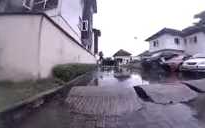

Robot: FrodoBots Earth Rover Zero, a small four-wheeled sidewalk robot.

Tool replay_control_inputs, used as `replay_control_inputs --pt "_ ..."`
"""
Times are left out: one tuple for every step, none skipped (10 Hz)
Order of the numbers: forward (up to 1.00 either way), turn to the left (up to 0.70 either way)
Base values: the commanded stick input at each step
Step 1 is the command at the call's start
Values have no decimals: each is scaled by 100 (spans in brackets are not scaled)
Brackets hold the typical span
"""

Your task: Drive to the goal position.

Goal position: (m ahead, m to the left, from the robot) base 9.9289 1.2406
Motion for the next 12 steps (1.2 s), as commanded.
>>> replay_control_inputs --pt "70 0" --pt "70 0" --pt "70 0" --pt "70 0" --pt "65 0" --pt "52 0" --pt "50 0" --pt "50 0" --pt "50 0" --pt "50 0" --pt "50 0" --pt "50 0"
